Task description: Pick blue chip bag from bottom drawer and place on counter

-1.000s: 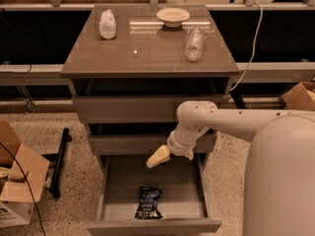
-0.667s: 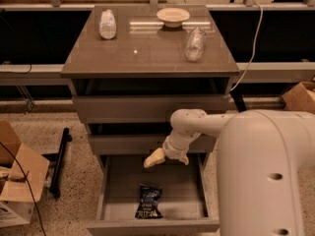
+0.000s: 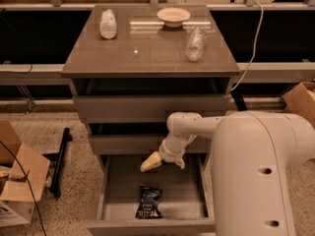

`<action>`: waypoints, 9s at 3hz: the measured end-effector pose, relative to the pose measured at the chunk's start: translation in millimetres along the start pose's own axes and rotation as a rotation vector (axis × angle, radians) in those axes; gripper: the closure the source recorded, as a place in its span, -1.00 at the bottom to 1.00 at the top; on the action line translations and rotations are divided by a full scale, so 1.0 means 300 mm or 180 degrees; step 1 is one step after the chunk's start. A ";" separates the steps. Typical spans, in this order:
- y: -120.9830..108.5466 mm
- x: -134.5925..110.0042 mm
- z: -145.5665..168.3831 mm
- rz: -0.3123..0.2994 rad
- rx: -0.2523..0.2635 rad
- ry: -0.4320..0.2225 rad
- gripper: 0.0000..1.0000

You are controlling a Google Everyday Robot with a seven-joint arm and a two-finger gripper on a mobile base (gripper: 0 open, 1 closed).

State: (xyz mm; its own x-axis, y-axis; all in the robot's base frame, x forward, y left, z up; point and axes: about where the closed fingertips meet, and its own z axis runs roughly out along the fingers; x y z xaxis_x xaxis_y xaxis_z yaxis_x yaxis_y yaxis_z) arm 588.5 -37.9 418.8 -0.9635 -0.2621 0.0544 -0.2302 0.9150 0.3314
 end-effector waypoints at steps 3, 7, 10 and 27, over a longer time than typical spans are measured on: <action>-0.062 -0.101 0.565 0.0995 -0.0254 0.0372 -1.00; -0.135 -0.047 0.958 0.1479 -0.0260 0.0458 -0.95; -0.149 -0.036 1.000 0.1639 -0.0310 0.0569 0.46; 0.689 -0.672 -1.829 -0.1368 -0.0317 -0.2804 0.90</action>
Offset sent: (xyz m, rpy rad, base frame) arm 0.0300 0.0589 -0.1543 0.0458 0.2042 -0.2177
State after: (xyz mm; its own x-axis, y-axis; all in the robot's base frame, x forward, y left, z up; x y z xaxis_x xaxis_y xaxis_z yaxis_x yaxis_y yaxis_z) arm 810.2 35.7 993.0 -0.5670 -0.2072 -0.7973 -0.6111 0.7547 0.2385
